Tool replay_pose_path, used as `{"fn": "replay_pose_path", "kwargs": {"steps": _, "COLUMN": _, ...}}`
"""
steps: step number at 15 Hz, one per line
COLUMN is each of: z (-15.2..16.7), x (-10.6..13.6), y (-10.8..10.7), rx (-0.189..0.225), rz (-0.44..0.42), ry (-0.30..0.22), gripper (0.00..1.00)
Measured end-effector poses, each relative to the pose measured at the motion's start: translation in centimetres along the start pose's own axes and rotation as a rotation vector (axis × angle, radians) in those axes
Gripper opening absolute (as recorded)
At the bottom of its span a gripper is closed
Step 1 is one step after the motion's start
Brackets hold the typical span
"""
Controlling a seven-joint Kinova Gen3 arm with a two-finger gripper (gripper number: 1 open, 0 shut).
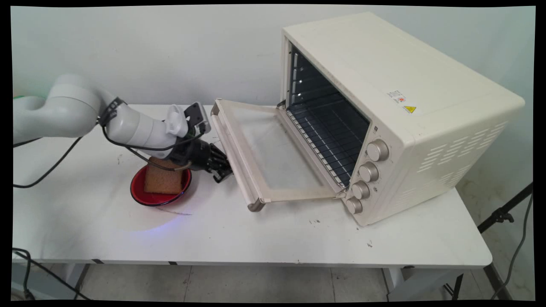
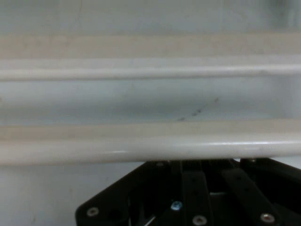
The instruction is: Close the oven
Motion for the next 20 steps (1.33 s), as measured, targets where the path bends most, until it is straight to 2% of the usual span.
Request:
{"fn": "replay_pose_path", "kwargs": {"steps": 9, "z": -0.1, "x": 2.6, "y": 0.0, "rx": 0.039, "rz": -0.065, "ry": 0.028, "gripper": 0.0}}
{"fn": "replay_pose_path", "kwargs": {"steps": 20, "z": -2.8, "x": 9.3, "y": -0.8, "rx": 0.07, "rz": -0.131, "ry": 0.105, "gripper": 0.0}}
